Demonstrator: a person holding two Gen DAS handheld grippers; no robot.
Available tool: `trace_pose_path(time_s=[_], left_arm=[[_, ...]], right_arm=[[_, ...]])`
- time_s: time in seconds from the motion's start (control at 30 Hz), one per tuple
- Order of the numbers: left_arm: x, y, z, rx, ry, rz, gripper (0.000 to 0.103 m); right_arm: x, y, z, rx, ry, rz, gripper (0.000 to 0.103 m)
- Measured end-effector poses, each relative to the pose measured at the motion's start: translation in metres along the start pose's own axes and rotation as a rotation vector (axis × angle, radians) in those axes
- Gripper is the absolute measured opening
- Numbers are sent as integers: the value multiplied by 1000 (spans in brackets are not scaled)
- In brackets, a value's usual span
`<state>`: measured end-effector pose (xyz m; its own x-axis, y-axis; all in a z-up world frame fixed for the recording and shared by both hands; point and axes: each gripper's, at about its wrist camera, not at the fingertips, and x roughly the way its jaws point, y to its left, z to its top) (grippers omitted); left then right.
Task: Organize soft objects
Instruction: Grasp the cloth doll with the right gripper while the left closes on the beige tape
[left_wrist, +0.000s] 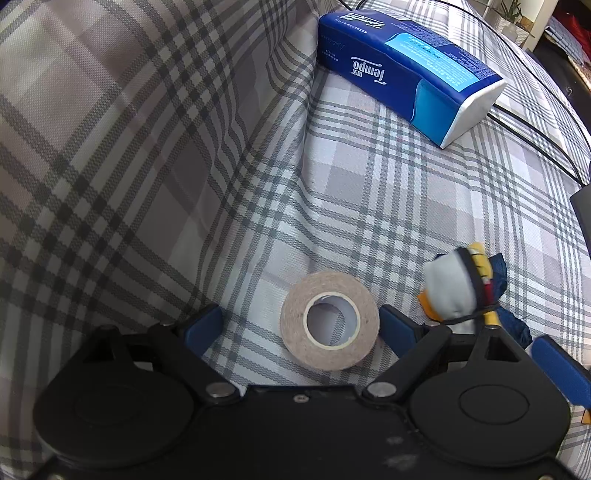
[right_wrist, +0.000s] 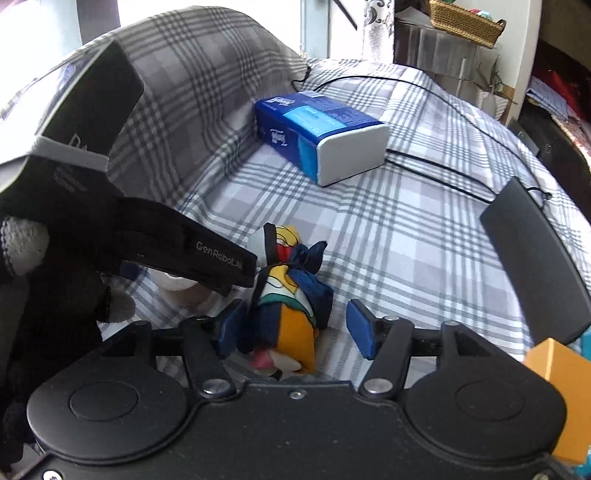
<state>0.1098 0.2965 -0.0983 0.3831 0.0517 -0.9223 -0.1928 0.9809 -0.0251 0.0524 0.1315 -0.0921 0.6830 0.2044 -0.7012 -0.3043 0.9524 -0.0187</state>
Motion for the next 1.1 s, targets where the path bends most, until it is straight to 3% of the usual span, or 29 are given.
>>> trace_pose_path(time_s=[0.23, 0.3, 0.4, 0.53, 0.63, 0.73, 0.8, 0.87, 1.1], left_arm=[[1, 0, 0, 0, -1, 0, 92], [0, -1, 0, -1, -1, 0, 92], [0, -1, 0, -1, -1, 0, 92], [-1, 0, 1, -12, -1, -5, 90], [-5, 1, 1, -20, -10, -1, 83], [-11, 2, 1, -27, -25, -14, 68], [-16, -1, 1, -12, -36, -19, 53], [-18, -5, 0, 4, -45, -15, 47], [-28, -16, -5, 16, -63, -22, 45]], right_arm=[[15, 7, -1, 2, 16, 39, 57], [16, 6, -3, 14, 14, 71, 44], [10, -3, -5, 71, 47, 112, 43], [-3, -12, -10, 105, 67, 105, 41], [-22, -17, -18, 97, 70, 77, 41], [-42, -26, -27, 119, 59, 77, 41], [-54, -32, -33, 142, 47, 77, 41], [-65, -37, -39, 159, 31, 72, 41], [-103, -53, -45, 214, -39, 54, 41]])
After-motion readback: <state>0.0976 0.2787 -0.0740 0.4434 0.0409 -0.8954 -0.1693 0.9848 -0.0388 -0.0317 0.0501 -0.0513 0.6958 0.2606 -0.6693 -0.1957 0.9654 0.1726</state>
